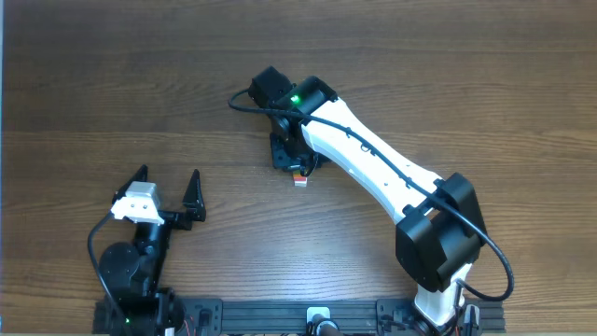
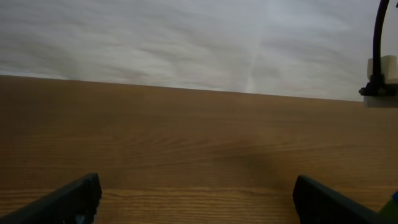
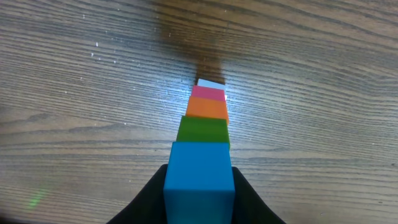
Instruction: Stack Cubes
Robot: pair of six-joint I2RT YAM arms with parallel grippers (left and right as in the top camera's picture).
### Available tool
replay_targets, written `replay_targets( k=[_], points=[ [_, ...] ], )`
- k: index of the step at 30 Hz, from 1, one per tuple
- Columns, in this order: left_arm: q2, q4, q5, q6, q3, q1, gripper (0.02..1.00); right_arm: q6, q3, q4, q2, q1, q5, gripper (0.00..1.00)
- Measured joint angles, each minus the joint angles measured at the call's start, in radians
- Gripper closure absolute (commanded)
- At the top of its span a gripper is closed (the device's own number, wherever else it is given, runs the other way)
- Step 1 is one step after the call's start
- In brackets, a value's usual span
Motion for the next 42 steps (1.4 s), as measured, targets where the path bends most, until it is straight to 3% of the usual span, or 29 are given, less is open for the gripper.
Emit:
replay_targets(
  k=[4,14,18,22,24,34,42],
  points=[
    [0.0,0.0,0.0,0.0,0.0,0.0,0.018,0.0,0.0,0.0,0.0,0.0,0.0,0.814],
    [0.0,0.0,0.0,0.0,0.0,0.0,0.018,0.0,0.0,0.0,0.002,0.0,0.0,0.505],
    [0.0,0.0,0.0,0.0,0.0,0.0,0.018,-0.002,-0.001,0.0,0.002,0.0,0.0,0.437],
    [0.0,0.0,0.0,0.0,0.0,0.0,0.018,0.0,-0.001,0.0,0.002,0.0,-0.001,0.233],
    [0.0,0.0,0.0,0.0,0.0,0.0,0.018,0.001,-0.001,0.0,0.002,0.0,-0.001,0.009],
    [0.0,0.0,0.0,0.0,0.0,0.0,0.018,-0.037,0.0,0.001,0.002,-0.004,0.013,0.007],
    [0.0,0.0,0.0,0.0,0.0,0.0,0.018,-0.156,0.079,0.002,-0.166,-0.023,0.11,0.007]
  ],
)
